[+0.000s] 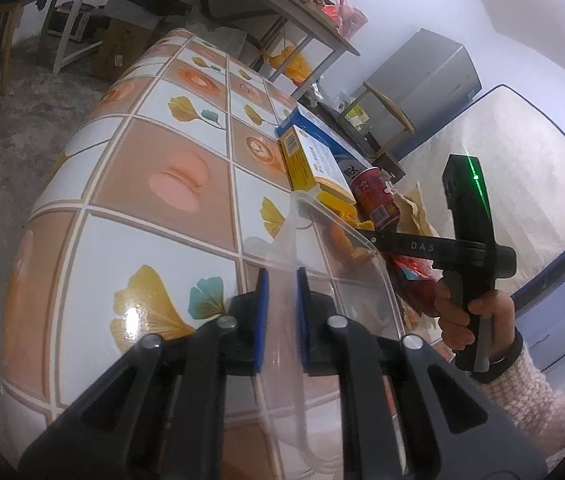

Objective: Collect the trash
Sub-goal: 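Grasp the orange peel with the right tool while the left tool holds the tray, then carry the clear tray and orange peel to the wastebasket with both tools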

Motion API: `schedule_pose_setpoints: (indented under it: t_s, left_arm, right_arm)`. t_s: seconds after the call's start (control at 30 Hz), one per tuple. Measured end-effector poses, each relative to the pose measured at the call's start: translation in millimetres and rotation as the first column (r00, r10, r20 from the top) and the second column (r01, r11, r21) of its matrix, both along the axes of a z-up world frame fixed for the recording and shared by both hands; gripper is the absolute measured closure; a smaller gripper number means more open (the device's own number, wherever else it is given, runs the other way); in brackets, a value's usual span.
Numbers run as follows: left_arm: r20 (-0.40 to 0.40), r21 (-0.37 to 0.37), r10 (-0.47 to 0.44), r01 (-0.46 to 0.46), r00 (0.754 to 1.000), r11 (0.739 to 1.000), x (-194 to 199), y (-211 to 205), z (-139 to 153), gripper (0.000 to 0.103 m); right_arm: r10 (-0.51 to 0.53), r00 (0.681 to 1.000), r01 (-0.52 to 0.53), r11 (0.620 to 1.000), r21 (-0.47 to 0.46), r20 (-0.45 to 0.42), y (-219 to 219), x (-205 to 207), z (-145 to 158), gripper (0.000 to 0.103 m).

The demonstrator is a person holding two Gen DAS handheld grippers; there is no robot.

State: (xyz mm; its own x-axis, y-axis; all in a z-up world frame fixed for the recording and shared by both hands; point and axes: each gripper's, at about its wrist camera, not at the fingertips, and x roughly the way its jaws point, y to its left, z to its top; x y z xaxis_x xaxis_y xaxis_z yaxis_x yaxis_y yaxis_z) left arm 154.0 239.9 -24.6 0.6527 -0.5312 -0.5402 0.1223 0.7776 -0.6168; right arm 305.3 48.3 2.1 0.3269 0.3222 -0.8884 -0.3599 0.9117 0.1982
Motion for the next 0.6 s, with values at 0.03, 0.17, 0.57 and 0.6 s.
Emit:
schedule_pose_setpoints:
  t_s: [0.03, 0.17, 0.57, 0.6]
  left_arm:
    - [0.002, 0.008, 0.001, -0.001, 1.000, 1.000, -0.2, -1.5, 0.7, 0.097]
    - [0.020, 0.066, 0.017, -0.018, 1.000, 0.998, -2.2, -8.4, 6.3, 0.101]
    - [0.104, 0.088, -0.005, -0.004, 0.995, 0.996, -14.7, -23.1, 41.2, 0.101]
    - [0.117, 0.090, -0.016, 0.005, 0.993, 0.996, -15.1, -26.3, 46.8, 0.101]
  right_arm:
    - [0.003, 1.000, -0.003, 1.000, -0.011, 0.021, 1.2, -3.2, 1.5, 0.096]
    - [0.015, 0.998, -0.014, 1.000, -0.022, 0.064, 0.7, -14.2, 8.3, 0.097]
    - [-0.097, 0.943, 0.093, 0.995, 0.028, 0.318, -47.3, -80.0, 69.7, 0.097]
    - [-0.121, 0.934, 0.110, 0.993, 0.052, 0.337, -56.3, -88.6, 75.8, 0.097]
